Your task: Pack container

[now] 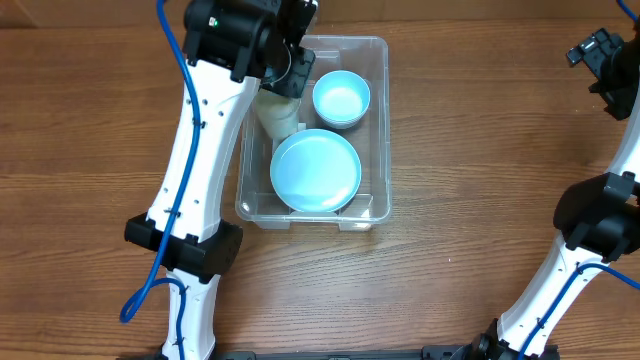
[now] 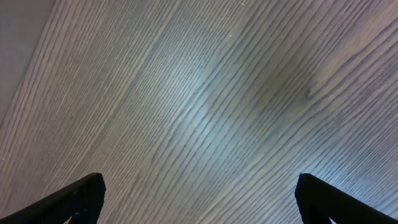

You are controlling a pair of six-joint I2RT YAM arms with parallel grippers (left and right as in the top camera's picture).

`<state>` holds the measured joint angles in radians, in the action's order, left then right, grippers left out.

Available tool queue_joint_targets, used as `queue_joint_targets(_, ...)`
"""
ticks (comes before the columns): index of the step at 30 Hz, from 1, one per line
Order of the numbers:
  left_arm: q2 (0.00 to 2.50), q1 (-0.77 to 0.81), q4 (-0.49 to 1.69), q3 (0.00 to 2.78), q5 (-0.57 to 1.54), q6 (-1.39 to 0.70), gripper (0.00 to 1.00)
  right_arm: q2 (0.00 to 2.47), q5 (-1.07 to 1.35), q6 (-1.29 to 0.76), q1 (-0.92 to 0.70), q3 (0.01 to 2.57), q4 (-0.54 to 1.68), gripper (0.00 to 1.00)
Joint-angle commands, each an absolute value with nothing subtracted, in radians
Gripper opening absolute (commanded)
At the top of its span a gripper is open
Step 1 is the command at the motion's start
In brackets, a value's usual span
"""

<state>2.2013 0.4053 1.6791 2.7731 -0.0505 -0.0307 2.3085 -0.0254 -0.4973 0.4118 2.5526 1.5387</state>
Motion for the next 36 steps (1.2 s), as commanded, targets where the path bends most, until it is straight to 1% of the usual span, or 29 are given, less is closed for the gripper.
queue_joint_targets(1,2.192,0.405,1.594,2.769,-0.139,-0.041,0.50,2.261,-0.028,-0.502,0.411,2.580,1.536,1.00)
queue_joint_targets(3,2.192,0.404,1.548,2.769,-0.154,-0.034,0.55,2.261,-0.028,-0.502,0.411,2.580,1.536,1.00)
queue_joint_targets(5,2.191,0.404,1.512,2.777,-0.188,-0.033,0.55,2.261,-0.028,-0.502,0.411,2.580,1.536,1.00)
queue_joint_targets(7,2.189,0.404,1.526,2.817,-0.191,-0.034,0.54,2.261,-0.028,-0.502,0.411,2.580,1.536,1.00)
queue_joint_targets(9,2.178,0.404,1.553,2.867,-0.199,-0.035,0.62,2.261,-0.028,-0.502,0.411,2.580,1.536,1.00)
queue_joint_targets(10,2.151,0.404,1.572,2.906,-0.252,-0.071,0.66,2.261,-0.028,-0.502,0.411,2.580,1.536,1.00)
queue_joint_targets(11,2.124,0.404,1.583,2.928,-0.288,-0.102,0.68,2.261,-0.028,-0.502,0.411,2.580,1.536,1.00)
queue_joint_targets(12,2.071,0.404,1.597,2.952,-0.308,-0.141,0.71,2.261,-0.028,-0.502,0.411,2.580,1.536,1.00)
queue_joint_targets(13,2.022,0.404,1.600,2.958,-0.307,-0.144,0.75,2.261,-0.028,-0.502,0.411,2.580,1.536,1.00)
queue_joint_targets(14,1.954,0.405,1.604,2.959,-0.303,-0.149,0.93,2.261,-0.028,-0.502,0.411,2.580,1.536,1.00)
queue_joint_targets(15,1.906,0.408,1.615,2.959,-0.270,-0.177,1.00,2.261,-0.028,-0.502,0.411,2.580,1.536,1.00)
queue_joint_targets(16,1.864,0.408,1.623,2.959,-0.209,-0.217,1.00,2.261,-0.028,-0.502,0.411,2.580,1.536,1.00)
queue_joint_targets(18,1.799,0.408,1.623,2.959,-0.106,-0.233,1.00,2.261,-0.028,-0.502,0.411,2.580,1.536,1.00)
queue_joint_targets(22,1.720,0.408,1.685,2.958,-0.122,-0.209,1.00,2.261,-0.028,-0.502,0.411,2.580,1.536,1.00)
queue_joint_targets(25,1.667,0.408,1.689,2.953,-0.122,-0.070,1.00,2.261,-0.028,-0.502,0.411,2.580,1.536,1.00)
queue_joint_targets(29,1.553,0.408,1.689,2.916,-0.165,-0.030,1.00,2.261,-0.028,-0.502,0.411,2.580,1.536,1.00)
queue_joint_targets(32,1.408,0.388,1.689,2.777,-0.195,-0.029,1.00,2.261,-0.028,-0.502,0.411,2.580,1.536,1.00)
queue_joint_targets(33,1.321,0.348,1.686,2.664,-0.192,-0.036,1.00,2.261,-0.028,-0.502,0.411,2.580,1.536,1.00)
queue_joint_targets(35,1.187,0.247,1.599,2.460,-0.181,-0.086,1.00,2.261,-0.028,-0.502,0.411,2.580,1.536,1.00)
queue_joint_targets(36,1.092,0.172,1.480,2.291,-0.128,-0.090,1.00,2.261,-0.028,-0.502,0.411,2.580,1.536,1.00)
